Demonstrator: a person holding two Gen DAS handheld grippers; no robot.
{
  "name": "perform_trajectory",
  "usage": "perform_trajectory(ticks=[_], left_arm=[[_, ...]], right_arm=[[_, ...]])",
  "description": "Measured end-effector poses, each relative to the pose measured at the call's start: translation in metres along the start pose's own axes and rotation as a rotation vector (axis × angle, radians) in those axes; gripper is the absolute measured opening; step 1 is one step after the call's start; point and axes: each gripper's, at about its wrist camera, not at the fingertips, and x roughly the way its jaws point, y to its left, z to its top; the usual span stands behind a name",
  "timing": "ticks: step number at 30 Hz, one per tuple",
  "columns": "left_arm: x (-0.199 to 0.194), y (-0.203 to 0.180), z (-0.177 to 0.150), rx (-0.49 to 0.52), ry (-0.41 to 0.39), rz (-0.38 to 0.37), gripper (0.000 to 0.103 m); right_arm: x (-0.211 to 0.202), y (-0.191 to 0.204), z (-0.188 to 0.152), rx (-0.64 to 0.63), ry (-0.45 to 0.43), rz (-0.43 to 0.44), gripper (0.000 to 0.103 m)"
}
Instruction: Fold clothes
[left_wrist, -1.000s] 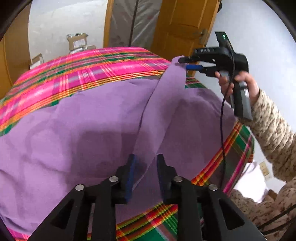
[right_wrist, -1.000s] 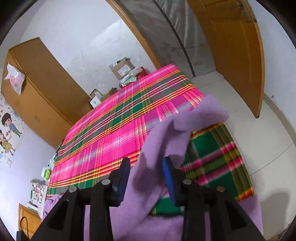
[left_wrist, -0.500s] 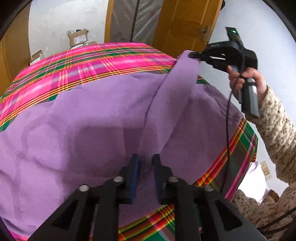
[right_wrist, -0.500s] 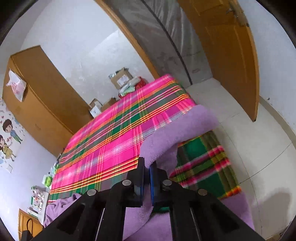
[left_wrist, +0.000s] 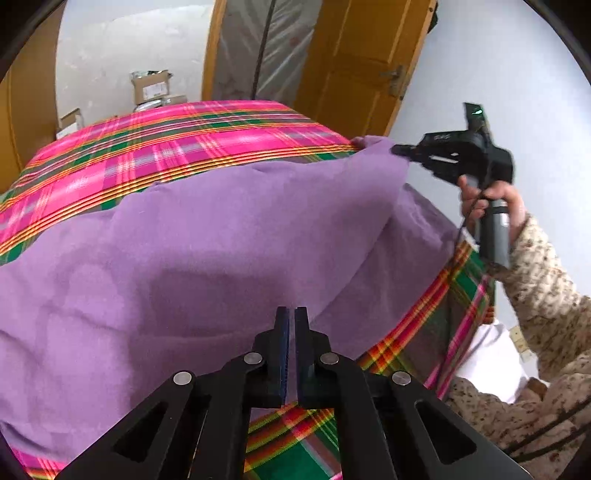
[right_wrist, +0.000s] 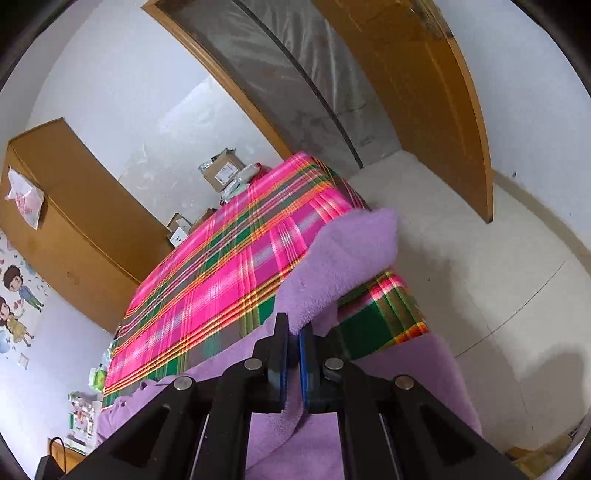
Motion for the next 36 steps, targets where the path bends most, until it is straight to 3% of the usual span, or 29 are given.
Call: perform_trajectory(ticks=[3, 8, 14, 17, 19, 29, 33, 36], left_arm=[[0.003, -0.008, 0.001, 0.033, -0.002, 0.029, 0.025], [0.015, -0.026, 0.001, 0.108, 0.027, 0.052, 0.033], [0.031, -0.029, 0.003, 0.153, 0.078, 0.153, 0.033], [0.030, -0.023, 0.007, 0.112, 0.063, 0.118, 0.031], [0.025, -0.021, 0.009, 0.105, 0.042, 0.108, 0.006], [-0.014, -0.023, 0.014, 0.079, -0.059, 0.020, 0.006], [-0.028, -0.032, 0.011, 0.093, -0.074, -0.053, 0.003], [-0.023, -0.036, 0.009, 0.101, -0.060, -0.036, 0.003]], right_arm=[[-0.007, 0.016, 0.001, -0.068, -0.018, -0.037, 0.005], [-0.005, 0.022, 0.008, -0.045, -0.017, -0.040, 0.005], [-0.012, 0.024, 0.006, -0.050, -0.030, -0.035, 0.005], [-0.017, 0.026, 0.005, -0.060, -0.044, -0.042, 0.005], [-0.020, 0.028, 0.005, -0.071, -0.048, -0.044, 0.005], [-0.054, 0.042, 0.002, -0.162, -0.097, -0.103, 0.005], [-0.059, 0.038, -0.004, -0.181, -0.063, -0.142, 0.005], [-0.051, 0.030, -0.009, -0.173, -0.029, -0.177, 0.006]])
